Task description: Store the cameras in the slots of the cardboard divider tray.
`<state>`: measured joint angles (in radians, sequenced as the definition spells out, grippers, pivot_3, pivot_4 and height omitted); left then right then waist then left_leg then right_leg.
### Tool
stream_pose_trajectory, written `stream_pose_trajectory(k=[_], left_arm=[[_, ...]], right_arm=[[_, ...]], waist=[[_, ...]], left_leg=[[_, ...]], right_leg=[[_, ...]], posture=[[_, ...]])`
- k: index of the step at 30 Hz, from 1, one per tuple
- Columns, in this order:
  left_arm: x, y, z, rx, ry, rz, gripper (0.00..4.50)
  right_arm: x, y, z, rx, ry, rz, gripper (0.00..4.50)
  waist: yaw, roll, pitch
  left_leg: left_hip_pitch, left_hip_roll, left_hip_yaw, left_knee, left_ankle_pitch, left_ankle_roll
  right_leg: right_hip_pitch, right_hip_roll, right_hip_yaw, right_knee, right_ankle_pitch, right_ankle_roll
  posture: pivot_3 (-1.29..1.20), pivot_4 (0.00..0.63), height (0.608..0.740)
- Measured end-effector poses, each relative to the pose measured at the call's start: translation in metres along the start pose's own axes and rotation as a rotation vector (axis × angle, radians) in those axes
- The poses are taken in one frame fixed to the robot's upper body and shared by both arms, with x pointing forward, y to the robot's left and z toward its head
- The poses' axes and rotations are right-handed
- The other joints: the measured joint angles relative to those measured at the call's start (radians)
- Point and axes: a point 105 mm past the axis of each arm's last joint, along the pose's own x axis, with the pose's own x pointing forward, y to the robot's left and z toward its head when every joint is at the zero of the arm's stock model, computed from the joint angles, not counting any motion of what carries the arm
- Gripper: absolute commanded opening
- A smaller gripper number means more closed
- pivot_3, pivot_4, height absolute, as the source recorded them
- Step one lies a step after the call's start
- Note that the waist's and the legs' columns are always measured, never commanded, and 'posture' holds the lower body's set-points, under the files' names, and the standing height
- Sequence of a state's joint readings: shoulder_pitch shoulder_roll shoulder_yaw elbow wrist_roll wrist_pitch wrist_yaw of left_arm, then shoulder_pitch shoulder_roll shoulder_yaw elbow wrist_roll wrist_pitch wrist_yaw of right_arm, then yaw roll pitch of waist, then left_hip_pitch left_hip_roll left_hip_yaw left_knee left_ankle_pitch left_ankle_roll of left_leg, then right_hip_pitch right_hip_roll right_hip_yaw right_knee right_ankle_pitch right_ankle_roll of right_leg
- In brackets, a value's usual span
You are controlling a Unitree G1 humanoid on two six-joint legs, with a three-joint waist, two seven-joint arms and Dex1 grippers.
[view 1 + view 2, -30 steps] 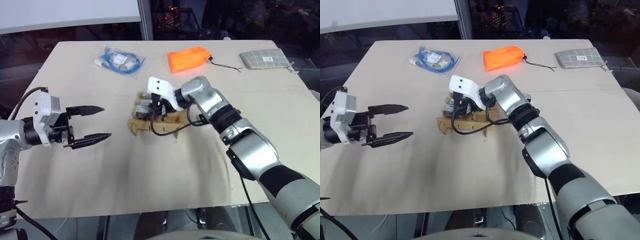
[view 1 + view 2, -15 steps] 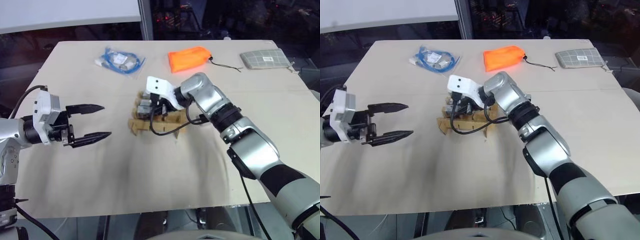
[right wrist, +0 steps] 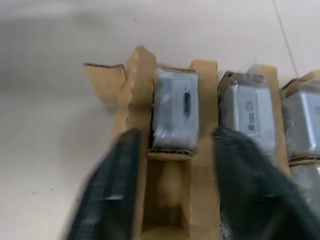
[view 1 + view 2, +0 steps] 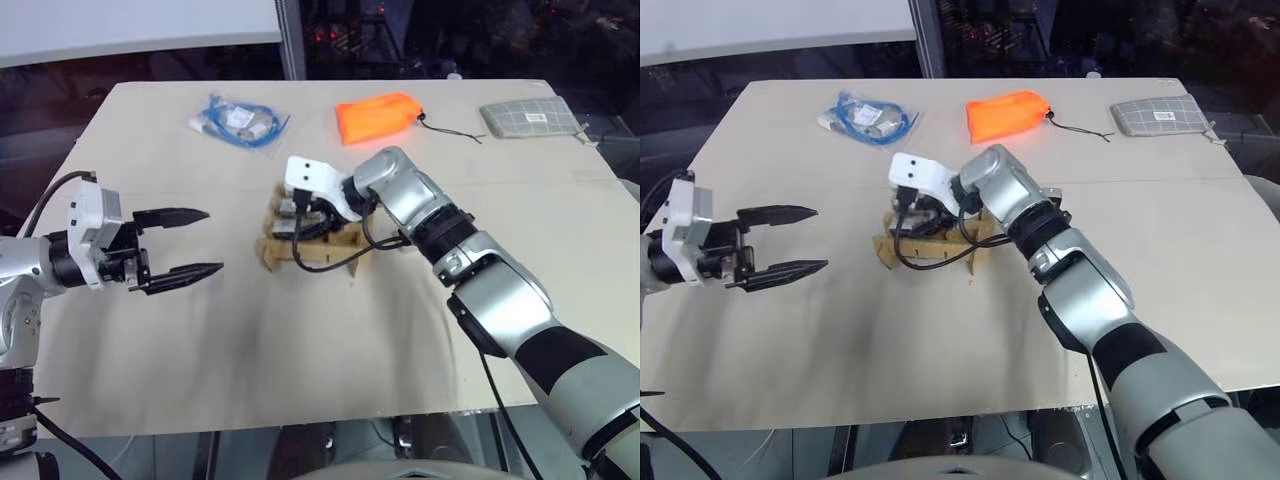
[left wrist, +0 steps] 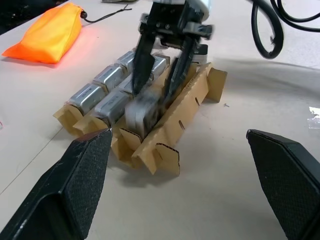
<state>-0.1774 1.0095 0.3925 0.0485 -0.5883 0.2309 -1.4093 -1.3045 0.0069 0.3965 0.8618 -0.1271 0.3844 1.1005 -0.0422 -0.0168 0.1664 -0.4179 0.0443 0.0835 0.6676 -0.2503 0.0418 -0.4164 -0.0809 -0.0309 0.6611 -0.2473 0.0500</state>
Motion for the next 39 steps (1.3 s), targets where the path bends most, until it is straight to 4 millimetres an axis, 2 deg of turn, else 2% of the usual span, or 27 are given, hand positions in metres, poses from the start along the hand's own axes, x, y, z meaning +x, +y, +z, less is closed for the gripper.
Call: stream_pose_trajectory(k=[1, 6, 10, 12, 13, 15, 20, 22, 25, 31, 33, 35, 39], left_arm=[[0.000, 0.000, 0.000, -0.001, -0.001, 0.000, 4.50], [0.001, 0.000, 0.000, -0.001, -0.003, -0.001, 4.50], [0.006, -0.003, 0.002, 0.006, -0.013, -0.013, 4.50], [0.010, -0.005, 0.005, 0.021, -0.021, -0.027, 4.50], [0.011, -0.005, 0.007, 0.028, -0.023, -0.032, 4.50], [0.017, -0.008, 0.011, 0.040, -0.026, -0.055, 4.50], [0.030, -0.011, 0.018, 0.061, -0.054, -0.098, 4.50], [0.034, -0.011, 0.021, 0.072, -0.064, -0.112, 4.50], [0.037, -0.011, 0.024, 0.083, -0.072, -0.121, 4.50], [0.041, -0.011, 0.025, 0.083, -0.074, -0.147, 4.50], [0.041, -0.011, 0.025, 0.083, -0.074, -0.147, 4.50], [0.041, -0.011, 0.024, 0.081, -0.074, -0.152, 4.50], [0.040, -0.010, 0.024, 0.076, -0.076, -0.153, 4.50]], right_arm=[[-0.001, -0.001, 0.000, 0.010, -0.008, -0.006, 4.44], [-0.011, -0.008, 0.004, 0.009, -0.042, -0.039, 4.44], [-0.047, -0.021, 0.020, 0.014, -0.168, -0.115, 4.44], [-0.065, -0.022, 0.020, 0.028, -0.230, -0.158, 4.44], [-0.074, -0.022, 0.015, 0.040, -0.251, -0.181, 4.44], [-0.100, -0.020, -0.010, 0.100, -0.273, -0.268, 4.44], [-0.138, -0.006, -0.043, 0.186, -0.298, -0.423, 4.44], [-0.146, 0.001, -0.055, 0.220, -0.297, -0.491, 4.44], [-0.149, 0.012, -0.076, 0.281, -0.284, -0.594, 4.44], [-0.131, 0.045, -0.134, 0.469, -0.210, -0.836, 4.44], [-0.129, 0.049, -0.140, 0.489, -0.196, -0.863, 4.44], [-0.131, 0.048, -0.141, 0.485, -0.228, -1.010, 4.44], [-0.122, 0.049, -0.149, 0.509, -0.231, -1.071, 4.44]], waist=[[0.000, 0.000, 0.000], [0.000, 0.000, 0.002], [0.003, -0.001, 0.002], [0.006, -0.001, 0.002], [0.007, -0.002, 0.002], [0.011, -0.001, 0.002], [0.008, -0.001, 0.002], [0.005, -0.001, 0.003], [0.004, -0.001, 0.002], [0.008, -0.002, 0.002], [0.005, -0.002, 0.002], [0.006, -0.003, 0.002], [0.005, -0.002, 0.002]], left_leg=[[0.000, 0.000, 0.000, 0.000, 0.000, 0.000], [-0.001, 0.000, 0.000, 0.000, 0.000, 0.000], [-0.002, 0.000, -0.001, 0.000, 0.000, 0.000], [-0.003, 0.000, -0.002, 0.000, 0.000, 0.000], [-0.003, 0.000, -0.003, 0.000, 0.000, 0.000], [-0.005, -0.001, -0.005, 0.001, 0.000, 0.000], [-0.006, -0.003, -0.005, 0.001, 0.000, 0.000], [-0.006, -0.003, -0.004, 0.001, 0.000, 0.000], [-0.006, -0.003, -0.004, 0.001, 0.000, 0.000], [-0.006, -0.004, -0.003, 0.001, 0.000, 0.000], [-0.006, -0.004, -0.003, 0.002, 0.000, 0.000], [-0.004, -0.003, -0.005, 0.002, 0.000, 0.000], [-0.004, -0.003, -0.004, 0.002, 0.000, 0.000]], right_leg=[[0.000, 0.000, 0.000, 0.000, 0.000, 0.000], [0.000, 0.000, 0.000, 0.000, 0.000, 0.000], [0.000, -0.001, -0.001, -0.001, 0.000, 0.000], [0.000, -0.001, -0.002, -0.001, 0.000, 0.000], [0.000, -0.001, -0.003, -0.002, 0.000, 0.000], [-0.001, -0.002, -0.005, -0.002, 0.000, 0.000], [-0.002, -0.001, -0.005, -0.001, 0.000, 0.000], [-0.003, -0.001, -0.004, -0.001, 0.000, 0.000], [-0.003, 0.000, -0.004, -0.001, 0.000, 0.000], [-0.003, 0.000, -0.002, -0.001, 0.000, 0.001], [-0.003, 0.000, -0.002, 0.000, 0.000, 0.001], [-0.001, 0.001, -0.003, 0.000, 0.000, 0.001], [-0.001, 0.001, -0.002, 0.000, 0.000, 0.001]], posture=[[0.00, 0.150, 0.740], [0.00, 0.150, 0.740], [0.00, 0.150, 0.740], [0.00, 0.150, 0.740], [0.00, 0.150, 0.740], [0.00, 0.150, 0.740], [0.00, 0.150, 0.740], [0.00, 0.150, 0.740], [0.00, 0.150, 0.740], [0.00, 0.150, 0.740], [0.00, 0.150, 0.740], [0.00, 0.150, 0.740], [0.00, 0.150, 0.740]])
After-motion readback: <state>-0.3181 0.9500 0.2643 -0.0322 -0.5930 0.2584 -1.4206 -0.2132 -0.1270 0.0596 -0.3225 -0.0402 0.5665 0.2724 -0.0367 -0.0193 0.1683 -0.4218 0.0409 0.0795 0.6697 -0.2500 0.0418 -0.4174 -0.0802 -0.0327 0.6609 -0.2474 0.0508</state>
